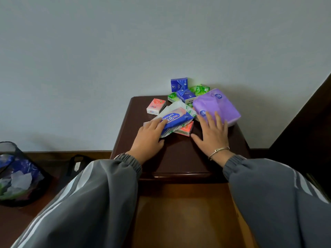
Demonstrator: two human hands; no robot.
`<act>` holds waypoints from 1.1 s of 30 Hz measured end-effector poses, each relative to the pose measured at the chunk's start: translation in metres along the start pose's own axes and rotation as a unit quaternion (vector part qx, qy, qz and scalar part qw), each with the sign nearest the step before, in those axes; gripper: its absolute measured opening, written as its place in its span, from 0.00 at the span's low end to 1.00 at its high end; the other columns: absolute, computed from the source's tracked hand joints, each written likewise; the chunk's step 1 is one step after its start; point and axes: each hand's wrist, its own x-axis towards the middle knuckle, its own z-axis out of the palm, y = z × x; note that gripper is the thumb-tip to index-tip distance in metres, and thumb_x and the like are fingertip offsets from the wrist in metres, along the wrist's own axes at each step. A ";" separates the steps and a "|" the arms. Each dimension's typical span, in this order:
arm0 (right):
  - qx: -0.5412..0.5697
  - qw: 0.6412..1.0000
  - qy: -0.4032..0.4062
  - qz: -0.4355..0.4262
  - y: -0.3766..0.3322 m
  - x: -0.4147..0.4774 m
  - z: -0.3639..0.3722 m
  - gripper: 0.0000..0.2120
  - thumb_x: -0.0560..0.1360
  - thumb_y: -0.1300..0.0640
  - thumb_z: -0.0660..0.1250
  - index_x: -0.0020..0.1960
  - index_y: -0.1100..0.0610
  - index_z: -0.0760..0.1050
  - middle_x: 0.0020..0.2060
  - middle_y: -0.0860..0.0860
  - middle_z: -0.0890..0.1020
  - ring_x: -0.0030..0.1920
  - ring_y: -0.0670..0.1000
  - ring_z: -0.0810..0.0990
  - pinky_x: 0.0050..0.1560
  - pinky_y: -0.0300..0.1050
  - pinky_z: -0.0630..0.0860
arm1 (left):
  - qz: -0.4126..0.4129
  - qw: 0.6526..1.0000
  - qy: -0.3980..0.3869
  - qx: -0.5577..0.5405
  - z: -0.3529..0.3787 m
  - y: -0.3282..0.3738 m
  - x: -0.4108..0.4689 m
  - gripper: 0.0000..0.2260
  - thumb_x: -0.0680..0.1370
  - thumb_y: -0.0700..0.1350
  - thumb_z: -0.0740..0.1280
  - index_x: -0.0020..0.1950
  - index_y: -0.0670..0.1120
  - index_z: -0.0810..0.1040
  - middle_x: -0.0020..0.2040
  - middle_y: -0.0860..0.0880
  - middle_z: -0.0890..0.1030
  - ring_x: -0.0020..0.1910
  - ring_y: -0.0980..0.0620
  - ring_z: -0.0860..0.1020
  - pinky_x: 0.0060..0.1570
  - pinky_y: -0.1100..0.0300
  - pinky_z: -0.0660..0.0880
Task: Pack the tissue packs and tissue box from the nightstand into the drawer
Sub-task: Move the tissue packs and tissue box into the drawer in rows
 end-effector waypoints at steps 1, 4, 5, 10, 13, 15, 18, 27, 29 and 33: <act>-0.014 1.000 0.004 -0.006 -0.001 -0.001 0.006 0.34 0.73 0.40 0.62 0.75 0.50 0.57 0.75 0.53 0.59 0.76 0.59 0.51 0.72 0.63 0.49 | 0.006 1.000 0.008 0.007 0.003 -0.002 0.001 0.27 0.78 0.45 0.63 0.76 0.49 0.60 0.76 0.48 0.63 0.72 0.45 0.65 0.65 0.48 0.68; -0.023 0.999 0.036 -0.008 -0.001 -0.002 0.016 0.31 0.73 0.41 0.63 0.72 0.52 0.63 0.74 0.53 0.63 0.74 0.59 0.58 0.70 0.64 0.53 | 0.030 0.996 0.078 0.026 -0.002 -0.007 -0.004 0.20 0.76 0.38 0.65 0.69 0.42 0.72 0.67 0.43 0.76 0.59 0.41 0.79 0.47 0.48 0.78; -0.023 0.999 0.044 -0.006 -0.001 -0.002 0.018 0.31 0.72 0.41 0.63 0.72 0.52 0.64 0.73 0.53 0.64 0.74 0.59 0.59 0.70 0.64 0.54 | 0.039 0.992 0.116 0.029 -0.006 -0.008 -0.008 0.18 0.74 0.35 0.68 0.64 0.40 0.76 0.60 0.41 0.81 0.50 0.40 0.82 0.37 0.49 0.79; -0.032 0.998 0.050 -0.004 -0.002 -0.003 0.016 0.31 0.73 0.40 0.62 0.71 0.53 0.64 0.74 0.53 0.64 0.74 0.59 0.59 0.70 0.64 0.54 | 0.010 0.968 0.231 0.098 -0.034 -0.018 -0.029 0.20 0.67 0.33 0.72 0.58 0.42 0.77 0.40 0.45 0.84 0.28 0.43 0.79 0.23 0.61 0.67; -0.034 0.998 0.054 -0.005 -0.004 -0.006 0.011 0.31 0.73 0.42 0.64 0.71 0.55 0.65 0.74 0.54 0.63 0.75 0.59 0.56 0.69 0.67 0.53 | 0.004 0.946 0.258 0.198 -0.049 -0.035 -0.048 0.19 0.64 0.31 0.73 0.55 0.37 0.80 0.41 0.43 0.84 0.27 0.42 0.79 0.21 0.61 0.67; -0.028 0.997 0.069 -0.012 -0.006 -0.008 0.007 0.30 0.72 0.45 0.66 0.70 0.56 0.66 0.73 0.55 0.64 0.75 0.60 0.56 0.69 0.68 0.52 | 0.011 0.945 0.224 0.240 -0.052 -0.042 -0.064 0.19 0.63 0.31 0.75 0.54 0.35 0.79 0.40 0.42 0.82 0.27 0.43 0.78 0.20 0.59 0.69; 0.027 0.991 0.100 -0.081 -0.010 -0.011 0.002 0.26 0.74 0.53 0.64 0.71 0.56 0.66 0.72 0.54 0.66 0.75 0.57 0.59 0.70 0.65 0.54 | 0.034 0.958 0.116 0.261 -0.047 -0.029 -0.088 0.19 0.59 0.34 0.79 0.48 0.37 0.81 0.32 0.43 0.78 0.22 0.46 0.76 0.17 0.61 0.68; 0.116 0.971 -0.029 -0.206 -0.022 -0.003 0.006 0.26 0.77 0.49 0.61 0.74 0.54 0.62 0.73 0.51 0.64 0.75 0.51 0.59 0.72 0.48 0.63 | -0.022 0.996 0.004 0.085 -0.055 -0.021 -0.022 0.22 0.79 0.60 0.58 0.65 0.48 0.74 0.60 0.47 0.79 0.57 0.46 0.77 0.52 0.53 0.74; 0.125 0.971 0.011 -0.205 -0.022 -0.005 0.005 0.23 0.75 0.52 0.64 0.69 0.55 0.68 0.68 0.53 0.71 0.70 0.54 0.67 0.67 0.51 0.68 | -0.049 0.998 0.042 -0.014 -0.050 -0.025 0.015 0.20 0.80 0.54 0.61 0.67 0.45 0.72 0.64 0.44 0.77 0.61 0.44 0.75 0.59 0.50 0.73; 0.153 0.964 0.079 -0.201 -0.021 -0.008 0.004 0.15 0.71 0.56 0.68 0.57 0.58 0.76 0.55 0.55 0.78 0.60 0.56 0.76 0.58 0.52 0.75 | -0.160 0.971 0.038 -0.175 -0.030 -0.033 0.083 0.24 0.79 0.50 0.64 0.72 0.42 0.66 0.70 0.42 0.70 0.67 0.44 0.71 0.62 0.53 0.69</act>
